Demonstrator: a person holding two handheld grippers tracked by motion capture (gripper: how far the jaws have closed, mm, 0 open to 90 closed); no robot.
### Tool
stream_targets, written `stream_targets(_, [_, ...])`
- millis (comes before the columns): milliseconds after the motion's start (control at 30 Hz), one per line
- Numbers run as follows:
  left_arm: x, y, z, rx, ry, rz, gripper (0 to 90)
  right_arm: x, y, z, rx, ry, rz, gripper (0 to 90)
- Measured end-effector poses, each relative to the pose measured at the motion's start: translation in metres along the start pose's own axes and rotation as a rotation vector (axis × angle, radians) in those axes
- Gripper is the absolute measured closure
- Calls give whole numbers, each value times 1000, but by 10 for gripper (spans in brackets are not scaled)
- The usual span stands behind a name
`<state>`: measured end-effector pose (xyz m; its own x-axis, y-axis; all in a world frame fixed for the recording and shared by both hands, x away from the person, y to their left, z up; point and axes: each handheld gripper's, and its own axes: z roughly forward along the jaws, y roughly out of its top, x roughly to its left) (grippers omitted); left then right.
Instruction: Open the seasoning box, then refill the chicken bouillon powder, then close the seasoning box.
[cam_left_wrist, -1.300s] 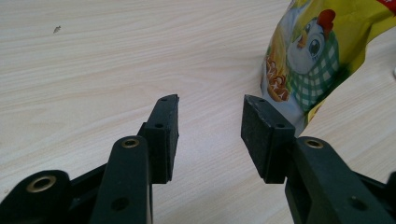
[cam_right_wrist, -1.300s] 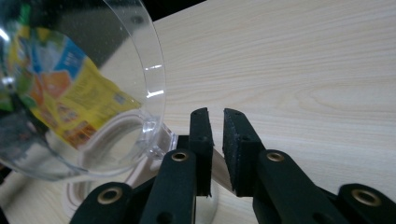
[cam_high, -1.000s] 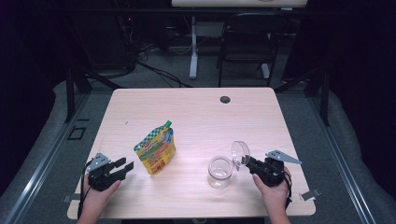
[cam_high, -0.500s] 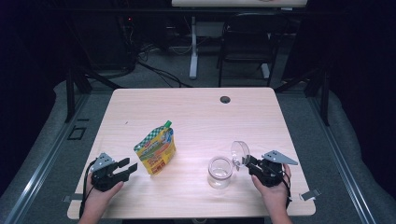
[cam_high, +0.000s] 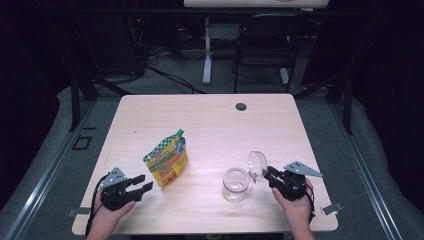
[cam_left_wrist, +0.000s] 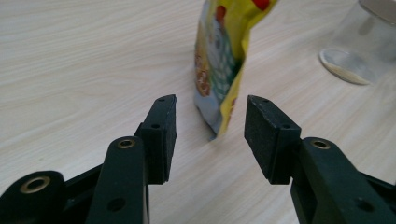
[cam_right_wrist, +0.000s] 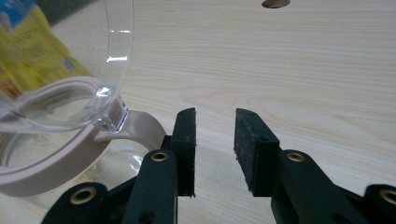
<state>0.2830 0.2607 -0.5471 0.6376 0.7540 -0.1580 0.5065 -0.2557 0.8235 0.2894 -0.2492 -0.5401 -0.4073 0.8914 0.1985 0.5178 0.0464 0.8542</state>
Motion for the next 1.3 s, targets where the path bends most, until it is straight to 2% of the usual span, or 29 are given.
stream_targets(33, [-2,0,2,8,-23,-3,537,0,0,0,1,0,-1,693])
stream_targets(67, [-2,0,2,8,-23,-3,534,0,0,0,1,0,-1,693])
stream_targets(200, [-7,2,11,18,-68,-22,517,0,0,1,7,-1,-4,684])
stream_targets(500, [-11,5,27,62,-108,-38,512,-2,-2,-3,4,-12,-6,673])
stream_targets(733, [-6,8,37,69,-118,-69,498,-3,-6,-9,-1,-25,-4,669])
stream_targets(800, [-4,9,41,77,-106,-92,499,-4,-7,-11,-1,-33,-4,667])
stream_targets(933, [-1,11,47,80,-123,-125,498,-5,-10,-17,-6,-45,0,662])
stream_targets(1100, [-1,14,52,92,-124,-123,488,-10,-13,-25,-17,-63,23,654])
stream_targets(1300, [0,16,55,82,-119,-114,487,-12,-16,-27,-15,-70,32,651])
